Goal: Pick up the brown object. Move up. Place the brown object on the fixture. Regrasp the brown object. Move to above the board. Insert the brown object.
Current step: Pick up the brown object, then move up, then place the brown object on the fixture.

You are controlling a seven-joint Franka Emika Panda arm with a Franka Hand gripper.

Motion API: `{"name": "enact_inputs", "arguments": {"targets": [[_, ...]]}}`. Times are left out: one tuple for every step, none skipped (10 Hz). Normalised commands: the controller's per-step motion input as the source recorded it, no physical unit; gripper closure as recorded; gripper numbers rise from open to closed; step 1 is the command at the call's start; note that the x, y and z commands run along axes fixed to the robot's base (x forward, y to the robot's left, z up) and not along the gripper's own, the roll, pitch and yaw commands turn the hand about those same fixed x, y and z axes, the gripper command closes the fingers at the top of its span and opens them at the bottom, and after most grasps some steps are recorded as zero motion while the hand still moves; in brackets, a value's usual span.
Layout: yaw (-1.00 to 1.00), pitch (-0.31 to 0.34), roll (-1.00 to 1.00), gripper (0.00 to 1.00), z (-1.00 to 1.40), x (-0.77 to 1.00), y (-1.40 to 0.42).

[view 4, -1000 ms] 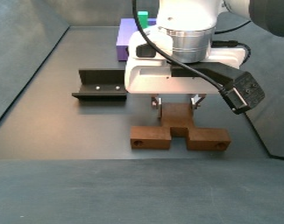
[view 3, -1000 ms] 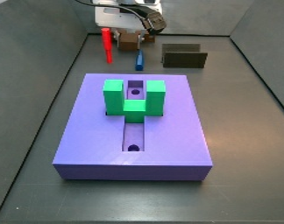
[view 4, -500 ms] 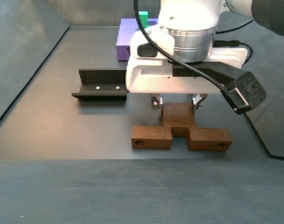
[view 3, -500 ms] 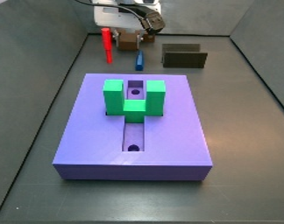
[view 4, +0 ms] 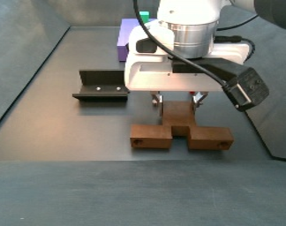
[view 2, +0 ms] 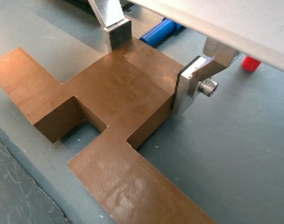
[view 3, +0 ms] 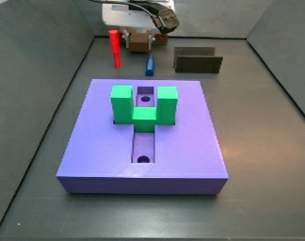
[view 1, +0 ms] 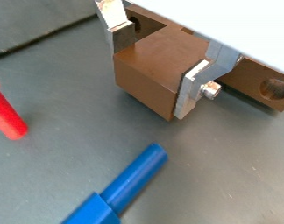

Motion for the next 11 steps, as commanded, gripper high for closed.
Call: {"name": "enact_inputs", "arguments": {"targets": [[0.0, 0.0, 0.0, 1.0, 0.0, 0.0, 0.0], [0.0, 0.0, 0.0, 1.0, 0.0, 0.0, 0.0], [0.0, 0.0, 0.0, 1.0, 0.0, 0.0, 0.0], [0.0, 0.0, 0.0, 1.0, 0.0, 0.0, 0.0], [0.0, 0.0, 0.0, 1.0, 0.0, 0.0, 0.0], [0.0, 0.0, 0.0, 1.0, 0.83, 0.0, 0.0], [0.01, 0.046, 0.0, 1.0, 0.76, -0.07, 0.06], [0.0, 0.067, 0.01, 1.0, 0.55, -0.07, 0.04], [0.0, 0.037, 0.04, 1.0, 0.19, -0.01, 0.02], [0.0, 0.0, 0.0, 1.0, 0.0, 0.04, -0.04], [-0.05, 0.04, -0.36, 1.0, 0.15, 0.44, -0.09]]}}
